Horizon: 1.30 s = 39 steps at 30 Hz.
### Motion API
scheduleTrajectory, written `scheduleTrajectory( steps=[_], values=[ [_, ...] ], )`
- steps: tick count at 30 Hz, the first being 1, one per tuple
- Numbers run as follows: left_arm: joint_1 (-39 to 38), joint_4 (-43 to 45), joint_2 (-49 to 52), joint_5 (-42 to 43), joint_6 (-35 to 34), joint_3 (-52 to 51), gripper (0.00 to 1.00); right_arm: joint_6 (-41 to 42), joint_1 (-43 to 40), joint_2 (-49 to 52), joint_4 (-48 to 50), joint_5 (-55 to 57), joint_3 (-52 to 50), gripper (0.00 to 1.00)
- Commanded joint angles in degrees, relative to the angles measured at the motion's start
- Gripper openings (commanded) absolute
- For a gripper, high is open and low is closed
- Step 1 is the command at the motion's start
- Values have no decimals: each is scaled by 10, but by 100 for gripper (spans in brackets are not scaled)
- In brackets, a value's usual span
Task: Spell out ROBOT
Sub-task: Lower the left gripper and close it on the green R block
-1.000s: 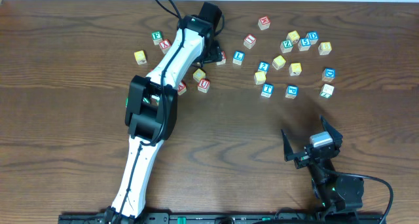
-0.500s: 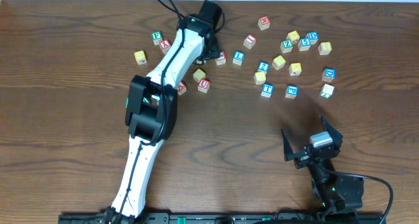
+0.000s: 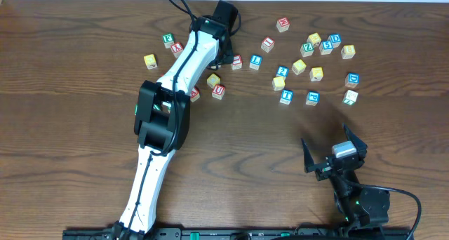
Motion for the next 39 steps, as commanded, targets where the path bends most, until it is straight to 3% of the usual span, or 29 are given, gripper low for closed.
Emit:
scheduleTrajectory(
  steps=[1, 28, 31, 39],
  values=[
    [2, -7, 16, -7, 0, -3, 58, 6, -4, -3, -3, -1, -1, 99],
    [2, 33, 16, -7, 0, -21, 57, 6, -4, -3, -3, -1, -1, 99],
    [2, 33, 16, -7, 0, -21, 44, 6, -4, -3, -3, -1, -1, 99],
    [2, 33, 16, -7, 5, -21, 31, 6, -4, -3, -3, -1, -1, 99]
  ],
)
